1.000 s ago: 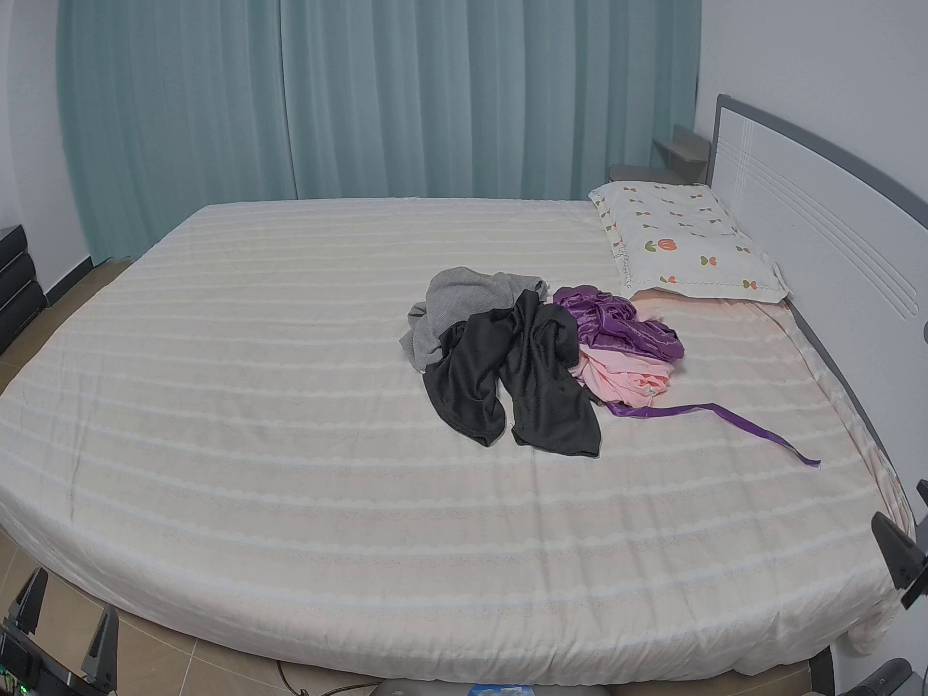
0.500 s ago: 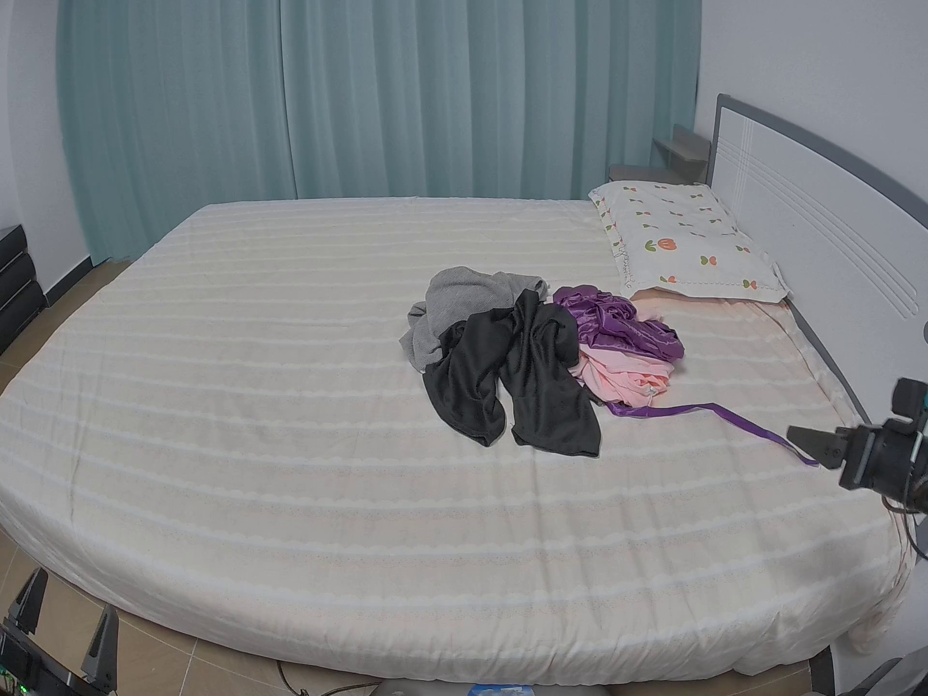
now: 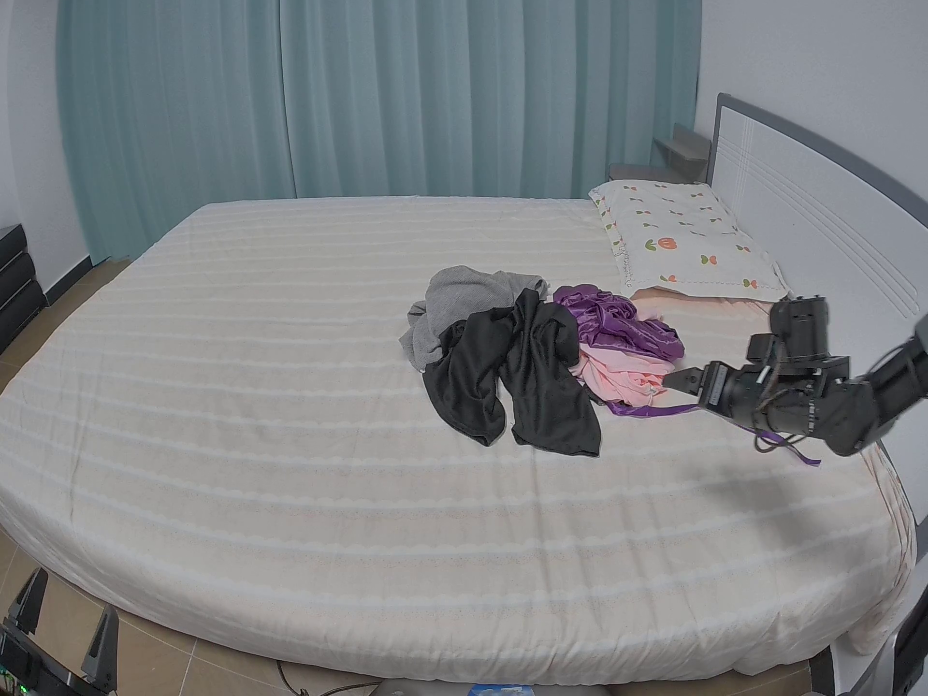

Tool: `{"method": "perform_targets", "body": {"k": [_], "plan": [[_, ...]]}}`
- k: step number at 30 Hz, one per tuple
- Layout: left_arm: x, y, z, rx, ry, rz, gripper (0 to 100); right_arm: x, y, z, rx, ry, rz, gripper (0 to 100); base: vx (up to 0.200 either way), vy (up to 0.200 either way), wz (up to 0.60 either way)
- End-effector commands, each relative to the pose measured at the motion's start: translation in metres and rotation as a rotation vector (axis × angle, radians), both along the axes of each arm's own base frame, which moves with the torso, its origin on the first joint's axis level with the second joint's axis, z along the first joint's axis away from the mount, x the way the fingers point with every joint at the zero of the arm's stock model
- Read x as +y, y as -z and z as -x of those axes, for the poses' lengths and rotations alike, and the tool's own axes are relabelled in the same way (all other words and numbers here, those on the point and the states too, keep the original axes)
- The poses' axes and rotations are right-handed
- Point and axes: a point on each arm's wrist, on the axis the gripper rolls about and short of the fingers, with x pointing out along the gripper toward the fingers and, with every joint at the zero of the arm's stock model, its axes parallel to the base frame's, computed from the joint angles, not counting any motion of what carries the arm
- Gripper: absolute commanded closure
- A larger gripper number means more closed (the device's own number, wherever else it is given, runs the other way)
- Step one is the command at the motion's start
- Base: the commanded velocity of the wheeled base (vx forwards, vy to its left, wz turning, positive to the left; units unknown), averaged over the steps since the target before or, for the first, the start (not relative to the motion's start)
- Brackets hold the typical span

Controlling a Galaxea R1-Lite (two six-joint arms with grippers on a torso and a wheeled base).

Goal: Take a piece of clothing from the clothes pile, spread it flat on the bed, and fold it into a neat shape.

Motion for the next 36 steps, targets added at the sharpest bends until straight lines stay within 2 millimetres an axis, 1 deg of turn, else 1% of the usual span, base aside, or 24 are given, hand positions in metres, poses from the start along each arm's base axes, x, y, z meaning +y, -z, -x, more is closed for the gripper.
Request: {"method": "perform_targets", "body": {"k": [1, 9, 12, 15, 17, 22, 31, 34, 36], "plan": [[0.000, 0.005, -0.001, 0.009, 0.000, 0.000, 0, 0.044, 0.105, -0.084, 0.119, 0.022, -0.033, 0, 0.000, 0.000, 0.00], [0.000, 0.005, -0.001, 0.009, 0.000, 0.000, 0, 0.062, 0.137, -0.105, 0.124, 0.001, -0.028, 0, 0.000, 0.000, 0.00], [0.000, 0.005, -0.001, 0.009, 0.000, 0.000, 0, 0.068, 0.144, -0.110, 0.121, -0.007, -0.031, 0, 0.000, 0.000, 0.00], [0.000, 0.005, -0.001, 0.009, 0.000, 0.000, 0, 0.076, 0.147, -0.114, 0.117, -0.005, -0.049, 0, 0.000, 0.000, 0.00], [0.000, 0.005, -0.001, 0.009, 0.000, 0.000, 0, 0.079, 0.145, -0.118, 0.103, -0.004, -0.060, 0, 0.000, 0.000, 0.00], [0.000, 0.005, -0.001, 0.009, 0.000, 0.000, 0, 0.084, 0.148, -0.123, 0.090, -0.012, -0.064, 0, 0.000, 0.000, 0.00], [0.000, 0.005, -0.001, 0.009, 0.000, 0.000, 0, 0.094, 0.162, -0.131, 0.079, -0.020, -0.059, 0, 0.000, 0.000, 0.00], [0.000, 0.005, -0.001, 0.009, 0.000, 0.000, 0, 0.096, 0.164, -0.133, 0.071, -0.021, -0.063, 0, 0.000, 0.000, 0.00], [0.000, 0.005, -0.001, 0.009, 0.000, 0.000, 0, 0.099, 0.161, -0.136, 0.051, -0.026, -0.070, 0, 0.000, 0.000, 0.00]]}}
